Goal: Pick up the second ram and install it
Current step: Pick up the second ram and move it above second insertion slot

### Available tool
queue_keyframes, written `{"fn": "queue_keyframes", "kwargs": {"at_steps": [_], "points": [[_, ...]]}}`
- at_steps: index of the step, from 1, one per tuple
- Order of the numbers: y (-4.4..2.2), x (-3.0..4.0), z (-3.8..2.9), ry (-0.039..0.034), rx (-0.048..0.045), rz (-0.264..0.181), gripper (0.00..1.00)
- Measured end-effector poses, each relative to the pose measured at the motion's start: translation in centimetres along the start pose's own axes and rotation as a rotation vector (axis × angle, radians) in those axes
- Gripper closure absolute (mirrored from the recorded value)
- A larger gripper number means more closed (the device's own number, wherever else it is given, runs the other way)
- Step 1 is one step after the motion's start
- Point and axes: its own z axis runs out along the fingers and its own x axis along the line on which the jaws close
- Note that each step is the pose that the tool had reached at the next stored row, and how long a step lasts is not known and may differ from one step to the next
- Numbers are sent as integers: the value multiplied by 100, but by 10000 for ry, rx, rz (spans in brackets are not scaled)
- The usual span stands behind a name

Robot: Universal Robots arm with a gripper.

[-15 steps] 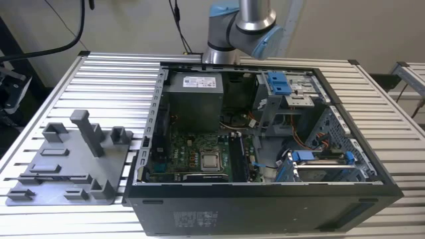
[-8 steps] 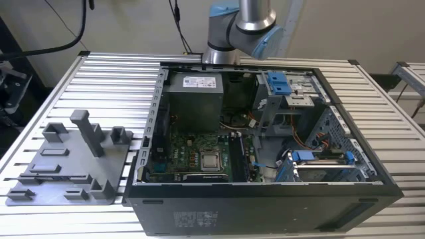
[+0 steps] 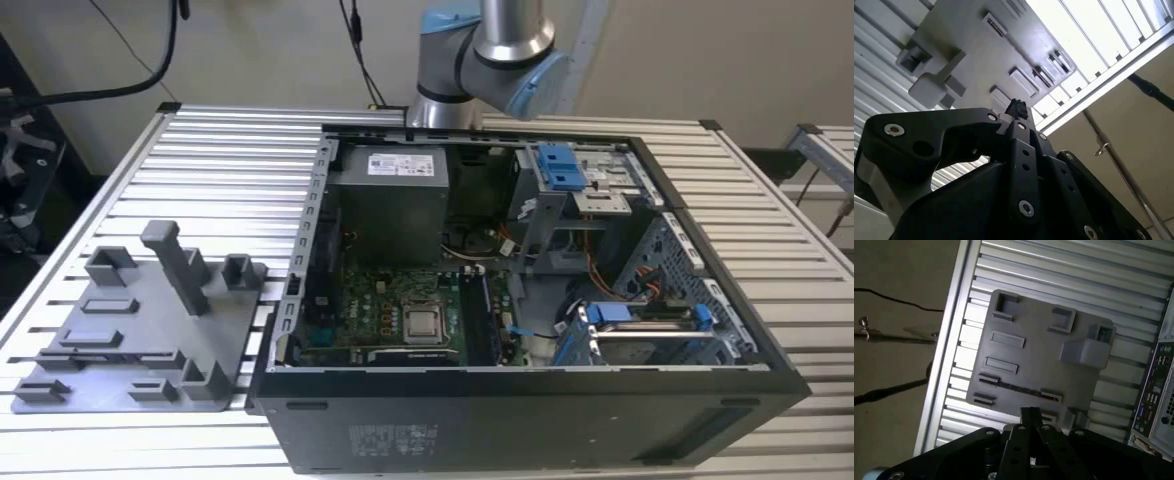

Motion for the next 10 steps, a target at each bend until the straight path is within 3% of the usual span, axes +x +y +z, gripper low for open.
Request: {"fn": "queue_keyframes", "kwargs": {"at_steps": [10], "points": [[0, 0, 0, 83, 2, -1814, 89]]}}
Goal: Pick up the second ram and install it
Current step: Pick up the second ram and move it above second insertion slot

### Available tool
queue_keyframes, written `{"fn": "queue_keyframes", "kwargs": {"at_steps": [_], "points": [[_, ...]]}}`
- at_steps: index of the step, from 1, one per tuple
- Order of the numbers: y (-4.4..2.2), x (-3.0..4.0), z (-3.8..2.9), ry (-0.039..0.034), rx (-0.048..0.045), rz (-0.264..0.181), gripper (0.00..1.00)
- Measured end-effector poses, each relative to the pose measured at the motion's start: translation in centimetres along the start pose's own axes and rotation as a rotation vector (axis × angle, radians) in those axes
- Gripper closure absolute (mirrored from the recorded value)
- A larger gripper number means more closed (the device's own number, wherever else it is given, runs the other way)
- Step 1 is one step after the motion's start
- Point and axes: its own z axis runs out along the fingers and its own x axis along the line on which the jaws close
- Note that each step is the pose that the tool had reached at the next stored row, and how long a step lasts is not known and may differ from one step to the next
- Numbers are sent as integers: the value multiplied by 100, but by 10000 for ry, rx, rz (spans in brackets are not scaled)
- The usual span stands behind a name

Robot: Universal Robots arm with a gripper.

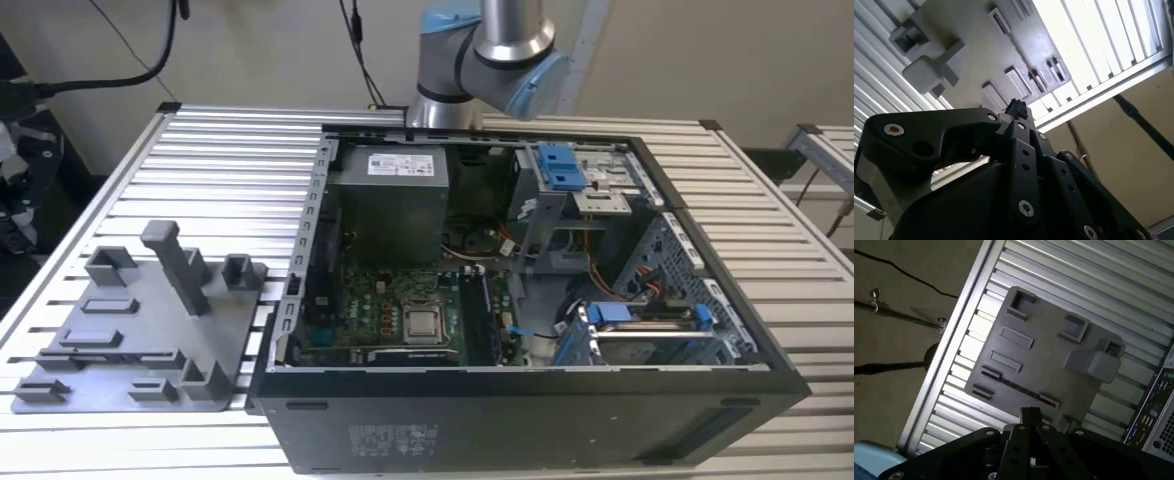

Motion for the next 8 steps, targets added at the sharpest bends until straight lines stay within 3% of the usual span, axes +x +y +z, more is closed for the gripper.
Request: {"fn": "queue_keyframes", "kwargs": {"at_steps": [8], "points": [[2, -1, 0, 69, 7, -1463, 89]]}}
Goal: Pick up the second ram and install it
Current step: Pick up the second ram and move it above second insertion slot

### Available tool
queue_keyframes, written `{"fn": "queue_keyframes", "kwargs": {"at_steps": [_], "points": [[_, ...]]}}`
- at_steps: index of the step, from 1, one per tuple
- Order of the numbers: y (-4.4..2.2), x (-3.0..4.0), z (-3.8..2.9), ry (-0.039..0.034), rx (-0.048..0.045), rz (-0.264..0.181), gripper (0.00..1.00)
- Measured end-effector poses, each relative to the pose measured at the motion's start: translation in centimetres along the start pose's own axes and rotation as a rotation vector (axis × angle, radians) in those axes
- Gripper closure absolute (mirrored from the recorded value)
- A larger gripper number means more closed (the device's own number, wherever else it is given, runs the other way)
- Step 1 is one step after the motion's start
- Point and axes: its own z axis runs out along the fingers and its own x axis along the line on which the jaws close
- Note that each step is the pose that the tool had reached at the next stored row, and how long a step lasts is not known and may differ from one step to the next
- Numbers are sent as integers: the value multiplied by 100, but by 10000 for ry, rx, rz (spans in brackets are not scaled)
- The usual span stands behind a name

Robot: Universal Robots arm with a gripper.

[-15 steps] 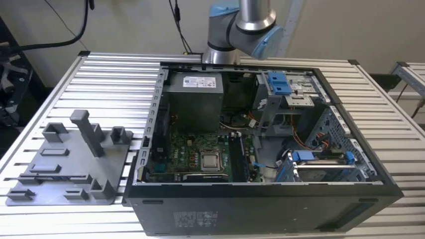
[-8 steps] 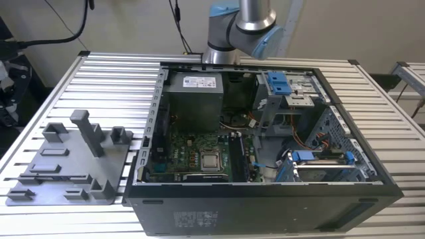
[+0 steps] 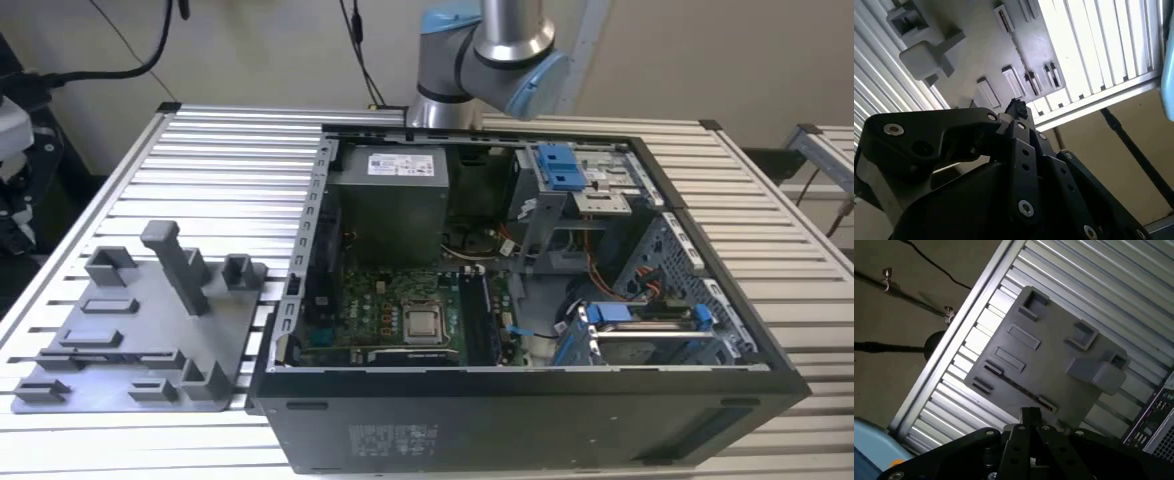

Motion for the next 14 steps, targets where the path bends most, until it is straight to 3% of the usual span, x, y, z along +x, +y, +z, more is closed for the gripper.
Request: {"fn": "queue_keyframes", "kwargs": {"at_steps": [14], "points": [[9, -6, 0, 114, 10, -2390, 89]]}}
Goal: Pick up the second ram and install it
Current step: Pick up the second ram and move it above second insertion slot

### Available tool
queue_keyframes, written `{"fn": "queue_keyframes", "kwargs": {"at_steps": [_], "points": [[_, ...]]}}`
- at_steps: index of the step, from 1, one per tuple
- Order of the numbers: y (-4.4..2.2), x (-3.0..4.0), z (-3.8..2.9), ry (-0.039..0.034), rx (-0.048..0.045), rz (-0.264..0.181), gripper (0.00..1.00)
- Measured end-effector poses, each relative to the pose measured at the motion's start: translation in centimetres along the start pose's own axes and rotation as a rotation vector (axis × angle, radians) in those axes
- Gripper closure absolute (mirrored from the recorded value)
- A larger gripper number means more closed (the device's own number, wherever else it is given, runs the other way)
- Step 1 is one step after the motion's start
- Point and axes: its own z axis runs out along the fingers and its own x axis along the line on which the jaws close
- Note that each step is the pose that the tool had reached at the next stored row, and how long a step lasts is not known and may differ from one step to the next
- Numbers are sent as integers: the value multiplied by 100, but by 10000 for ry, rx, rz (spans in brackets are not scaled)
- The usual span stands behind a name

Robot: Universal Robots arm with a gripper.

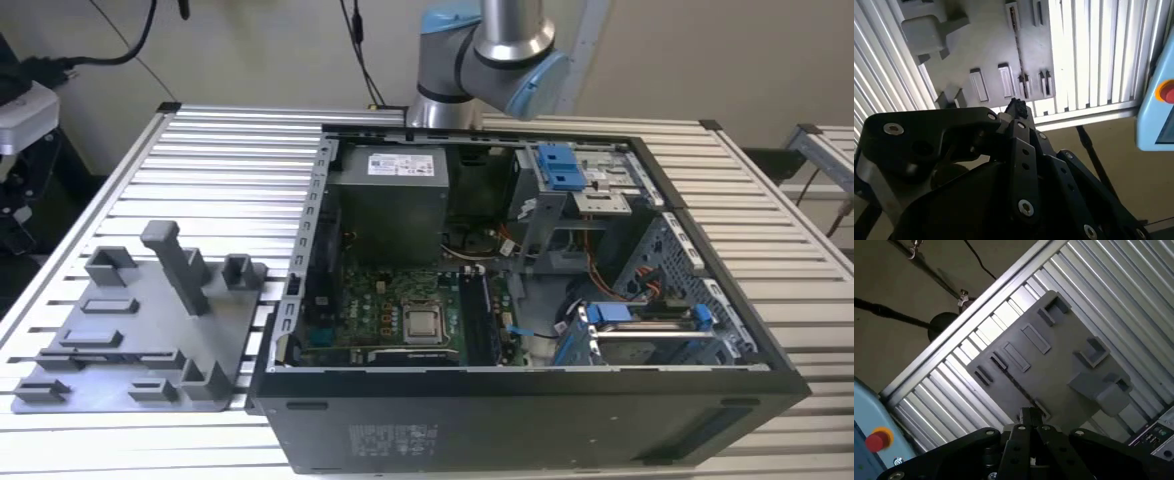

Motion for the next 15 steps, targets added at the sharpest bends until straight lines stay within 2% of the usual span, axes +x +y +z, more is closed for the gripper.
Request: {"fn": "queue_keyframes", "kwargs": {"at_steps": [4, 10, 15], "points": [[2, -2, 1, 31, 12, -457, 89], [2, -2, 3, 37, 13, -607, 89], [6, -2, 6, 66, 15, -1248, 89]]}}
